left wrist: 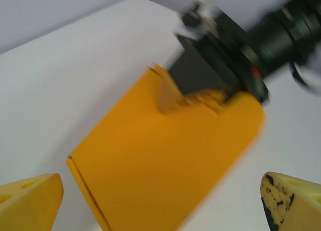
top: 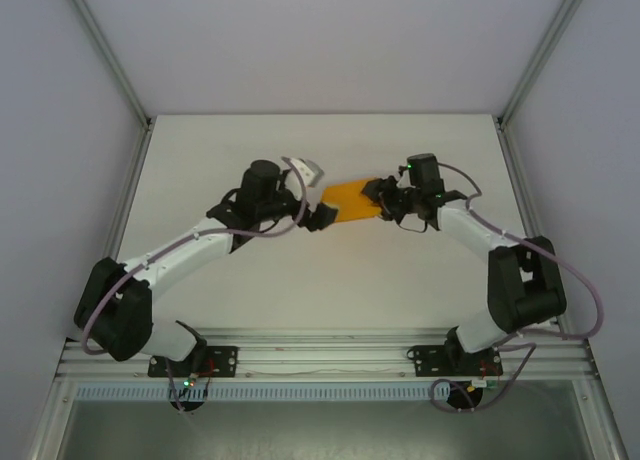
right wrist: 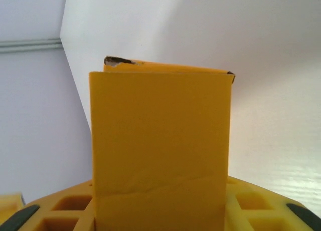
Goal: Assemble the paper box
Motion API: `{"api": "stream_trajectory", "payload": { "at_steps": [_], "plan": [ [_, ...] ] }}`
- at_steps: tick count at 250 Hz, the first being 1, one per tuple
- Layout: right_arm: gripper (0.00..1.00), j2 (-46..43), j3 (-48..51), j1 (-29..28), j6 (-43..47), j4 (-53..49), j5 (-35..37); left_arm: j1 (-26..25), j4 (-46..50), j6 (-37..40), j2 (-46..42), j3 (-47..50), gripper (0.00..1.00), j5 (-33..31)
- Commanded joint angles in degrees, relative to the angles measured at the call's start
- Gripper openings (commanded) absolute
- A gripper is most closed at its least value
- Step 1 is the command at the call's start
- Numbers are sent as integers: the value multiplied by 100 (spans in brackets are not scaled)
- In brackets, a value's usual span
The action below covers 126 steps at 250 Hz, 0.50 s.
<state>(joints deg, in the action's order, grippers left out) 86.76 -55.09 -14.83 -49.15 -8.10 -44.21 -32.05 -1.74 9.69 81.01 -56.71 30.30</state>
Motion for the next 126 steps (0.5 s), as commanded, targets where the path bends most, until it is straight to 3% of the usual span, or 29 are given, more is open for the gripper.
{"api": "stream_trajectory", "payload": {
  "at_steps": [1, 45, 86, 126],
  "plan": [
    [38, -318, -17, 223, -829, -556, -367, -249, 1630, 1956, 44, -418, 100, -371],
    [38, -331, -316, 404, -1513, -1211, -867, -581, 2304, 2899, 318, -842, 100, -1039],
    [39, -32, -395, 410, -2023, -1047, -1700, -732, 2424, 3332, 771, -1157, 100, -1909],
    [39, 79, -386, 408, -2152, -927, -1827, -717, 2252, 3495, 1066, -1389, 100, -2397]
  ]
}}
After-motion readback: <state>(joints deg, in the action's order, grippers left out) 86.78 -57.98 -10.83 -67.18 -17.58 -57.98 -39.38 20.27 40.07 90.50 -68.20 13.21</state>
